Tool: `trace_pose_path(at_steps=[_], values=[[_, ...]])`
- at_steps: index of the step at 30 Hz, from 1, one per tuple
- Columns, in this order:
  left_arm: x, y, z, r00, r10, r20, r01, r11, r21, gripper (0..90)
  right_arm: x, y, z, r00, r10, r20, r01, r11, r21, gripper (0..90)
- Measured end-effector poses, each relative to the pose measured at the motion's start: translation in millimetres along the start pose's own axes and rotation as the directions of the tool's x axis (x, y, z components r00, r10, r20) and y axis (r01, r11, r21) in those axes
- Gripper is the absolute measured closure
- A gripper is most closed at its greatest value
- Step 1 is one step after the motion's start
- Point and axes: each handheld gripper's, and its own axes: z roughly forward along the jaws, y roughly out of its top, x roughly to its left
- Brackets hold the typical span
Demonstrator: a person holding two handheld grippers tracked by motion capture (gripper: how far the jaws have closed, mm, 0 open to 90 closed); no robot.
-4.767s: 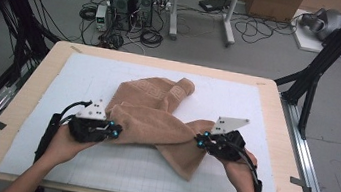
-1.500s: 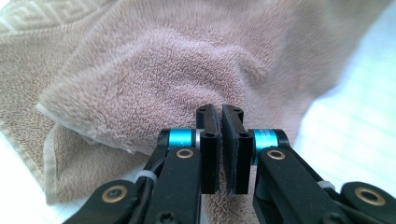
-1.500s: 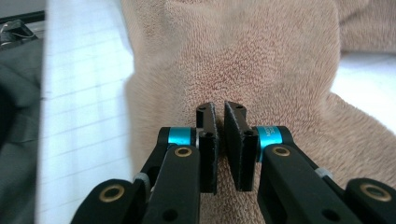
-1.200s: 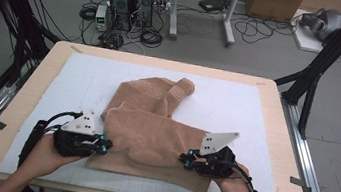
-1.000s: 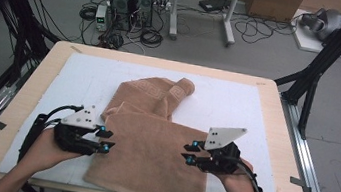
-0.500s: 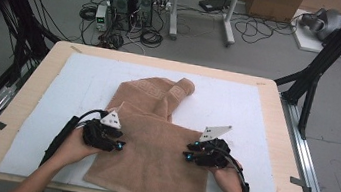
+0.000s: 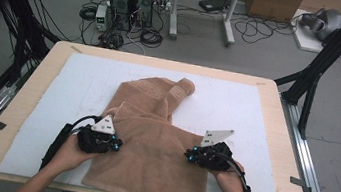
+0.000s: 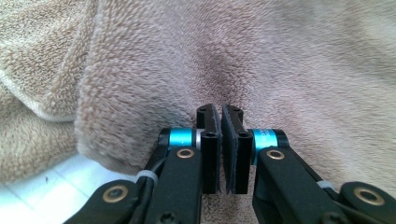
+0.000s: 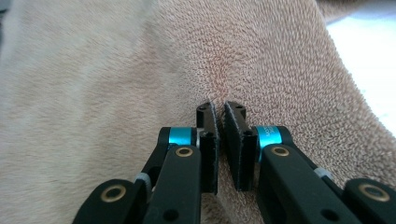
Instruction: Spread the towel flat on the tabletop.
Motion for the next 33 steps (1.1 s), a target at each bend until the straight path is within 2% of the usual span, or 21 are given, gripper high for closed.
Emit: trace_pose_path(at_steps=[4, 9, 11, 13, 15, 17, 18, 20, 22, 23, 25, 27, 29, 33], values=[[-8.9, -2.1, -15.2, 1.0, -0.005, 0.007, 0.005, 1.0, -0.003, 85.9, 9.7, 2.1, -8.1, 0.9999, -0.012, -0.01, 0.012, 1.0, -0.023, 84.1], [-20.1, -7.8, -35.0, 0.9991, -0.008, 0.041, 0.008, 0.9998, -0.021, 85.9, 29.1, 2.3, -17.3, 0.9982, -0.054, -0.025, 0.053, 0.998, -0.033, 84.1], [-25.1, -10.4, -41.5, 0.9985, -0.005, 0.054, 0.007, 0.9995, -0.032, 85.9, 35.1, 1.9, -19.9, 0.9979, -0.057, -0.03, 0.056, 0.998, -0.032, 84.1], [-30.3, -12.3, -48.4, 0.9976, -0.001, 0.069, 0.003, 0.9993, -0.038, 85.9, 41.4, 2.8, -22.9, 0.9965, -0.07, -0.044, 0.069, 0.997, -0.037, 84.1], [-33.8, -12.0, -52.5, 0.9967, 0.007, 0.081, -0.003, 0.9985, -0.055, 85.4, 49.0, 7.1, -27.9, 0.9923, -0.096, -0.078, 0.092, 0.994, -0.056, 83.3], [-35.1, -8.0, -56.7, 0.9963, 0.013, 0.085, -0.006, 0.9966, -0.082, 81.5, 53.0, 12.7, -33.2, 0.9881, -0.117, -0.099, 0.109, 0.991, -0.083, 80.4], [-34.3, -5.7, -57.2, 0.9965, 0.019, 0.082, -0.012, 0.9958, -0.091, 77.3, 53.8, 17.6, -37.2, 0.9877, -0.127, -0.092, 0.118, 0.988, -0.098, 79.4], [-31.0, 2.3, -56.4, 0.9981, 0.019, 0.058, -0.012, 0.9939, -0.11, 68.2, 50.2, 24.6, -39.8, 0.9873, -0.138, -0.079, 0.13, 0.987, -0.098, 77.1], [-23.1, 11.2, -50.5, 0.9993, 0.023, 0.029, -0.019, 0.9916, -0.128, 64.8, 42.1, 30.7, -39.2, 0.9901, -0.132, -0.048, 0.128, 0.989, -0.075, 74.7], [-20.0, 13.3, -47.7, 0.9995, 0.017, 0.025, -0.014, 0.9915, -0.13, 63.0, 35.8, 32.8, -38.4, 0.9923, -0.121, -0.029, 0.119, 0.991, -0.063, 71.4], [-12.2, 17.3, -37.8, 0.9999, 0.007, -0.009, -0.008, 0.9914, -0.13, 61.3, 25.7, 33.1, -36.9, 0.9958, -0.092, -0.003, 0.091, 0.993, -0.069, 69.0], [-5.3, 18.9, -25.5, 0.9998, 0.0, -0.02, -0.002, 0.9944, -0.106, 60.8, 14.1, 29.4, -31.8, 0.9986, -0.052, 0.009, 0.052, 0.997, -0.051, 64.5], [-0.4, 18.6, -13.4, 0.9995, -0.001, -0.031, -0.001, 0.9982, -0.061, 58.9, 5.0, 22.4, -22.5, 0.9998, -0.021, 0.002, 0.021, 1.0, -0.017, 62.4], [5.4, 10.6, 6.2, 0.9993, -0.007, -0.038, 0.009, 0.9996, 0.027, 57.0, -2.6, 4.8, -1.2, 0.9993, 0.036, -0.005, -0.036, 0.998, 0.057, 59.8]])
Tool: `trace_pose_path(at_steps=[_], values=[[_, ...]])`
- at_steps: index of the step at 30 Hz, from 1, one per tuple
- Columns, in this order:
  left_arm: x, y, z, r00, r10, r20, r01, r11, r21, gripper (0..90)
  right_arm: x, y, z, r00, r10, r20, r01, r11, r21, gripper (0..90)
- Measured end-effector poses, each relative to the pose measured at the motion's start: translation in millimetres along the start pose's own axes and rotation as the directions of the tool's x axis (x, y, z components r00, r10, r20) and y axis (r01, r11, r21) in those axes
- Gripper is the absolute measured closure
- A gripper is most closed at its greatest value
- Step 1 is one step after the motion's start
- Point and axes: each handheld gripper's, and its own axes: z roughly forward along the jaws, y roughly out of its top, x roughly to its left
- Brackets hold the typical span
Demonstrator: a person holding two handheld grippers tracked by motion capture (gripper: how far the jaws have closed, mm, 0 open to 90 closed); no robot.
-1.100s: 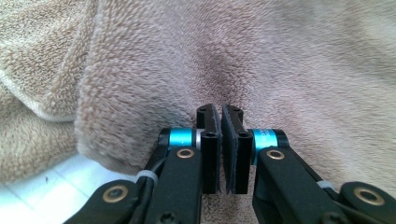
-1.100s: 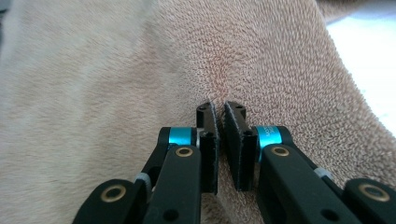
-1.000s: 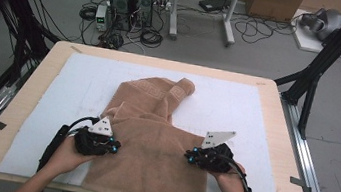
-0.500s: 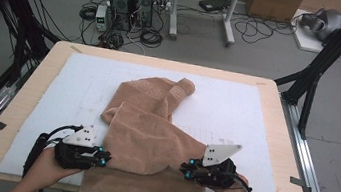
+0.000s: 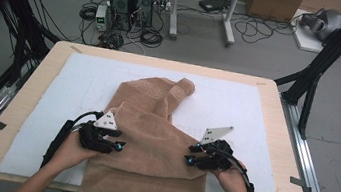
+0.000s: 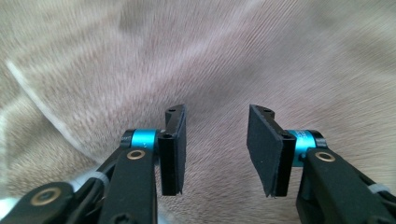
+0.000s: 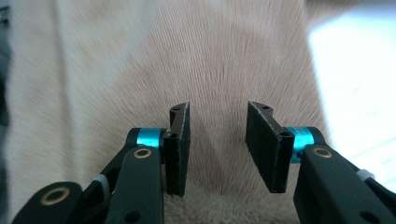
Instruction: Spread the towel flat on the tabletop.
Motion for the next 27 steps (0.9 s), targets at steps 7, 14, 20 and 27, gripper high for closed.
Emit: trace_pose_path(at_steps=[7, 14, 20, 27], values=[[5.2, -8.7, 6.7, 0.9992, -0.035, 0.021, 0.035, 0.9993, -0.016, 82.1, -2.5, -3.0, 10.9, 0.9999, -0.014, 0.008, 0.014, 1.0, 0.015, 83.4], [13.4, 0.0, 0.7, 0.992, -0.063, -0.109, 0.05, 0.9917, -0.119, 86.5, -15.4, 17.9, 1.7, 0.9957, 0.002, 0.093, 0.001, 1.0, -0.031, 86.2], [29.7, -2.5, 4.0, 0.9735, -0.142, -0.179, 0.112, 0.9798, -0.166, 86.1, -34.5, 22.9, 10.9, 0.9825, 0.059, 0.177, -0.051, 0.998, -0.047, 85.8], [23.6, -2.4, -8.4, 0.9802, -0.125, -0.154, 0.099, 0.9807, -0.169, 74.1, -29.5, 22.3, -3.0, 0.9804, 0.038, 0.193, -0.021, 0.996, -0.091, 77.7]])
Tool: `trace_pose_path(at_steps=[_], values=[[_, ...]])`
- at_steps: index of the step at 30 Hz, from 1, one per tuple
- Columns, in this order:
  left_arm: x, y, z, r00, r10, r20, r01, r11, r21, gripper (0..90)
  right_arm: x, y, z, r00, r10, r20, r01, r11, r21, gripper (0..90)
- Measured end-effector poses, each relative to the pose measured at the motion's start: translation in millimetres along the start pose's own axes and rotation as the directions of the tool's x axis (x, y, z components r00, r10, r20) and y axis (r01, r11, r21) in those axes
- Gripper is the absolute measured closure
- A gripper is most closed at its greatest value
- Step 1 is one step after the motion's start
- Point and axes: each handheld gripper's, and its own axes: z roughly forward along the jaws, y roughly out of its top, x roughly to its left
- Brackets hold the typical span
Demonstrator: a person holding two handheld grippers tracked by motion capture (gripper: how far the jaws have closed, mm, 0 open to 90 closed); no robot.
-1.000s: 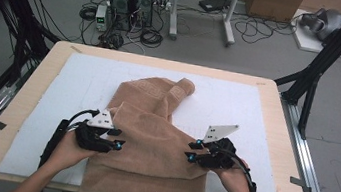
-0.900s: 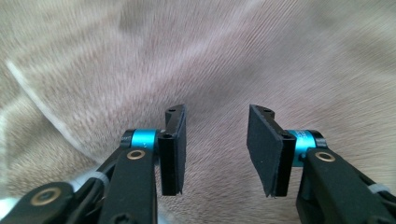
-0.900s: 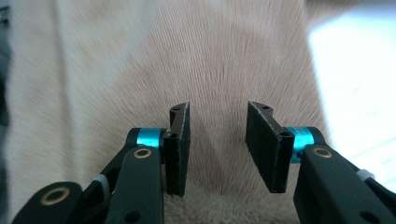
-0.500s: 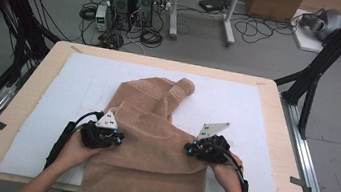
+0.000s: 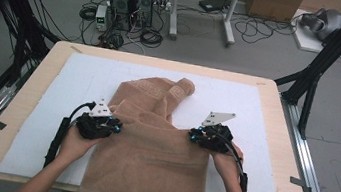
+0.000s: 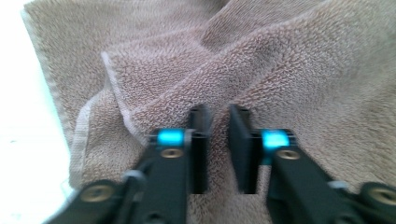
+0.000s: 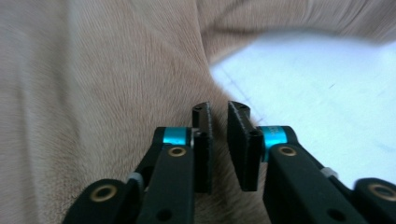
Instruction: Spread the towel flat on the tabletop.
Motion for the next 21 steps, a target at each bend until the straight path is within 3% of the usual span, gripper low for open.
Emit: trace_pose_path(at_steps=[5, 8, 14, 17, 18, 21], values=[[-6.2, 0.2, -19.5, 0.9987, 0.046, 0.021, -0.046, 0.9989, -0.01, 67.1, 13.4, 0.9, -28.2, 0.9989, -0.046, 0.005, 0.046, 0.998, -0.037, 73.2], [-9.8, -3.2, -18.4, 0.9974, 0.062, 0.036, -0.062, 0.998, 0.011, 65.1, 22.1, -1.4, -34.5, 0.9973, -0.048, -0.055, 0.045, 0.998, -0.042, 68.4], [-18.5, -16.6, -8.3, 0.9939, 0.076, 0.081, -0.081, 0.9946, 0.065, 60.4, 44.1, -17.0, -19.0, 0.9916, -0.064, -0.112, 0.068, 0.997, 0.031, 64.5], [-20.9, -20.7, -1.2, 0.9899, 0.078, 0.118, -0.094, 0.9867, 0.132, 60.1, 47.2, -29.5, -5.4, 0.9903, -0.047, -0.131, 0.057, 0.995, 0.078, 64.4], [-22.3, -21.6, 0.0, 0.9895, 0.088, 0.114, -0.103, 0.9861, 0.13, 60.3, 47.0, -32.6, -1.5, 0.9902, -0.031, -0.136, 0.043, 0.996, 0.084, 64.7], [-21.2, -24.7, -0.1, 0.9911, 0.053, 0.122, -0.067, 0.9915, 0.112, 62.8, 43.1, -37.5, 5.7, 0.9853, 0.012, -0.171, -0.002, 0.998, 0.061, 68.6]])
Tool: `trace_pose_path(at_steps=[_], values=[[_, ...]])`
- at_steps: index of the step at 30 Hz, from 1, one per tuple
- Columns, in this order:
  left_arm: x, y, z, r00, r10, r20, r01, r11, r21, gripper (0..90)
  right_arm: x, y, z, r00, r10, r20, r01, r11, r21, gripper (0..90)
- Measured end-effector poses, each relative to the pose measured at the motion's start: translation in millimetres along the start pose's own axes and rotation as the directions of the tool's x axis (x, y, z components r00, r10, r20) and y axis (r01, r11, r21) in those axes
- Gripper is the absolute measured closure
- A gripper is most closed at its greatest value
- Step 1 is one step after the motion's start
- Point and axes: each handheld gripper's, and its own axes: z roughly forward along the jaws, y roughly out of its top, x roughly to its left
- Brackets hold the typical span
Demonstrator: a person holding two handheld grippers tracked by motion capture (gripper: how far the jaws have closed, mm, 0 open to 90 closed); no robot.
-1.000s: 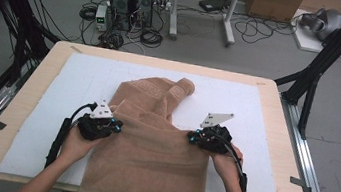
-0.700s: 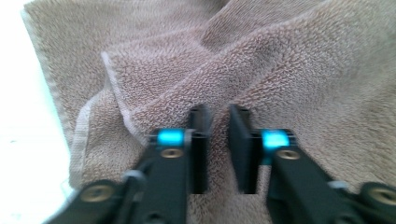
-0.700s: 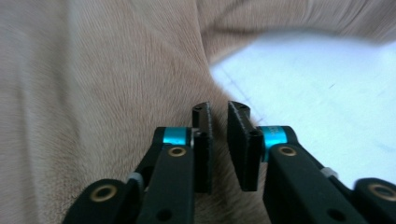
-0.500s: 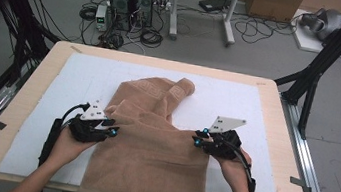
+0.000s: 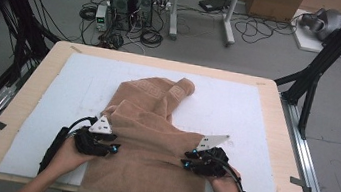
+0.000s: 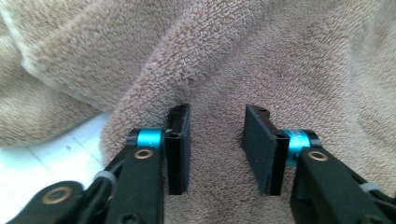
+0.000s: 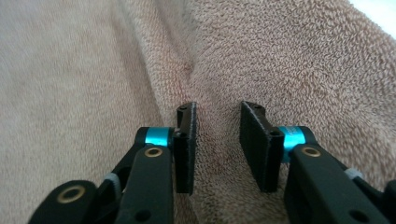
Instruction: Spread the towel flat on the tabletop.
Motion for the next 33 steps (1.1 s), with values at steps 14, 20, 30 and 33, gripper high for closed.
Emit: trace_pose_path(at_steps=[14, 20, 30, 33], values=[[-12.4, -7.2, -12.6, 0.9987, 0.049, -0.011, -0.049, 0.9986, -0.017, 86.0, 13.9, 3.7, -4.7, 0.996, -0.064, -0.062, 0.063, 0.998, -0.012, 88.7], [-28.8, -18.6, -38.5, 0.9982, 0.058, -0.013, -0.059, 0.9971, -0.048, 86.2, 35.8, 9.7, -13.9, 0.9895, -0.116, -0.086, 0.114, 0.993, -0.03, 88.8], [-54.2, -46.4, -85.2, 0.9976, 0.061, 0.032, -0.059, 0.9968, -0.054, 86.1, 82.7, 23.0, -30.9, 0.9661, -0.188, -0.177, 0.183, 0.982, -0.046, 88.9], [-57.0, -45.8, -92.6, 0.9973, 0.054, 0.05, -0.05, 0.9954, -0.082, 78.9, 87.3, 31.9, -40.5, 0.9607, -0.21, -0.182, 0.196, 0.976, -0.09, 79.5]])
